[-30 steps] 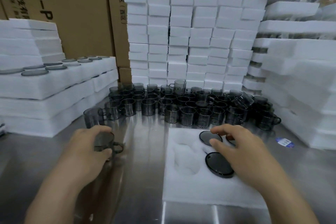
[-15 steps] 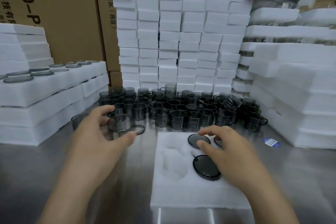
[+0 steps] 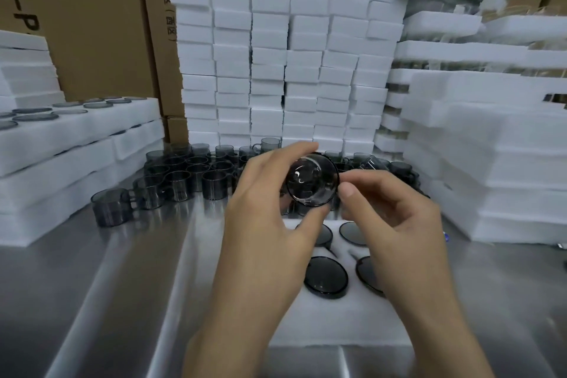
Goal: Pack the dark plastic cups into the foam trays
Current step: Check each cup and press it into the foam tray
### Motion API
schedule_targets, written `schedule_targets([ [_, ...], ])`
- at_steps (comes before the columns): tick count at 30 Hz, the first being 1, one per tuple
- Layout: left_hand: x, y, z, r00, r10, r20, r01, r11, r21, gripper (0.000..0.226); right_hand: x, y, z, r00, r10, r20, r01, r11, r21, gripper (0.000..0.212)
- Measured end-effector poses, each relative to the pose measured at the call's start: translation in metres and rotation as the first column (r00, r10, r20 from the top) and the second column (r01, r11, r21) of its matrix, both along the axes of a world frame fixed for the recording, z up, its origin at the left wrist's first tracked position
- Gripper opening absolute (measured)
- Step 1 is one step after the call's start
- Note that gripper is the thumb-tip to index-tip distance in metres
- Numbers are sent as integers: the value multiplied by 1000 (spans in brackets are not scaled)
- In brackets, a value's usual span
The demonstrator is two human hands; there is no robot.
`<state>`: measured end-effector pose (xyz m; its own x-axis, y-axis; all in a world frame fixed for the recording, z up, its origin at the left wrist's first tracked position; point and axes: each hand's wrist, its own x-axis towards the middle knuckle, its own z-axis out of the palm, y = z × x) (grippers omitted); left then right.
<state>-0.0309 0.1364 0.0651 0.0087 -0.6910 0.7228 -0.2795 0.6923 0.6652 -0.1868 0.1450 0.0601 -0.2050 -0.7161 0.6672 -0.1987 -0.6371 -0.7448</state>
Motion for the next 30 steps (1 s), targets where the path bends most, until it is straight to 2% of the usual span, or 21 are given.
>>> schedule_targets([
  [4, -1, -1, 0, 991, -111, -75, 113, 993, 21, 67, -2, 2, 0, 999, 23, 48, -23, 1000, 2, 20],
  [13, -4, -2, -3, 968, -175, -178, 180, 983, 15, 65, 1, 4, 3, 994, 76, 84, -78, 997, 20, 21],
  [19, -5, -1, -4, 987, -117, -105, 116, 993, -20, 65, -1, 4, 2, 994, 55, 97, -59, 997, 39, 20],
  [25, -5, -1, -5, 989, -105, -100, 105, 994, 0, 65, -2, 4, 1, 994, 28, 104, -34, 998, 59, 20],
  [30, -3, 0, -6, 996, -77, -51, 77, 997, 8, 72, -1, 5, 2, 987, 21, 162, -40, 993, 114, 8],
])
